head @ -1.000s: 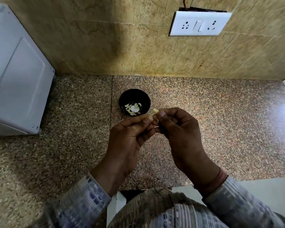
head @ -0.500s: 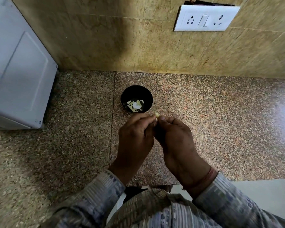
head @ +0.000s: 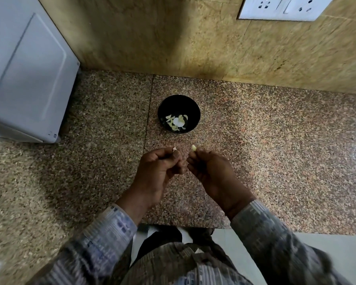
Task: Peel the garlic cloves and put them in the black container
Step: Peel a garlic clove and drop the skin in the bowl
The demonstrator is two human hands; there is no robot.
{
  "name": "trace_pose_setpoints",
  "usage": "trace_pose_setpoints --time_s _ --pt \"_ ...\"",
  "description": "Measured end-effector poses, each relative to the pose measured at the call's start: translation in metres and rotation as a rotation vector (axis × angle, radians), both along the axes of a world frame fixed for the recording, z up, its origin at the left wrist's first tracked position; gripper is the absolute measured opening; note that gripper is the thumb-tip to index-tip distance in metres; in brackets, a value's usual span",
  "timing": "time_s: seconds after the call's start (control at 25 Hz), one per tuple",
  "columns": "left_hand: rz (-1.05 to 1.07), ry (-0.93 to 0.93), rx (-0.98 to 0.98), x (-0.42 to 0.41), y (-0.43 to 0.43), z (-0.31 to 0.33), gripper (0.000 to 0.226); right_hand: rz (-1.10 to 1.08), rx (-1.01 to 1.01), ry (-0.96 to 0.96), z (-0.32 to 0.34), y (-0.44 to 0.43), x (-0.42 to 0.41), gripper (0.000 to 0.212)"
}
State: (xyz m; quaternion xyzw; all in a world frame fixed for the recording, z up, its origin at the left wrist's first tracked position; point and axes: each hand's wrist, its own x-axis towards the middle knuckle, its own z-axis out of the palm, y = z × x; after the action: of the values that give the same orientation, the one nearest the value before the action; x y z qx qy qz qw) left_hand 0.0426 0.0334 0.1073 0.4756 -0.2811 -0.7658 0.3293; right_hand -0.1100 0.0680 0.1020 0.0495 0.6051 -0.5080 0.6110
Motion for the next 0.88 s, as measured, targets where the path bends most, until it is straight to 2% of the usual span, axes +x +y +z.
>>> trace_pose_setpoints --time_s 0.08,0.16,0.28,0.36,0.4,0.48,0.56,0.72,0.88 --pt "0.022 -0.019 0.044 0.005 0.010 -0.007 0.011 0.088 0.099 0.088 -0.035 -0.019 -0.006 0.014" --pt "0.034 -0.049 0.062 0.012 0.020 -0.014 0.015 0.184 0.143 0.176 -0.062 -0.037 -0.009 0.012" --pt "0.060 -0.084 0.085 0.022 0.033 -0.023 0.023 0.356 0.150 0.281 -0.094 -0.052 -0.016 0.020" --pt "0.124 -0.094 0.110 0.026 0.040 -0.027 0.015 0.473 0.147 0.305 -0.108 -0.048 -0.022 0.017" --pt "0.159 -0.094 0.116 0.026 0.043 -0.029 0.011 0.458 0.149 0.303 -0.111 -0.044 -0.025 0.015" --pt "0.214 -0.100 0.112 0.024 0.050 -0.033 0.009 0.292 0.157 0.219 -0.109 -0.032 -0.030 0.011" --pt "0.265 -0.114 0.103 0.019 0.058 -0.036 0.011 0.217 0.125 0.066 -0.095 -0.012 -0.033 0.011" --pt "0.367 -0.125 0.049 -0.003 0.084 -0.029 0.015 0.259 0.009 -0.221 -0.053 0.031 -0.041 0.024" --pt "0.467 -0.153 -0.064 -0.036 0.127 -0.004 0.024 0.411 -0.082 -0.353 -0.010 0.060 -0.038 0.042"
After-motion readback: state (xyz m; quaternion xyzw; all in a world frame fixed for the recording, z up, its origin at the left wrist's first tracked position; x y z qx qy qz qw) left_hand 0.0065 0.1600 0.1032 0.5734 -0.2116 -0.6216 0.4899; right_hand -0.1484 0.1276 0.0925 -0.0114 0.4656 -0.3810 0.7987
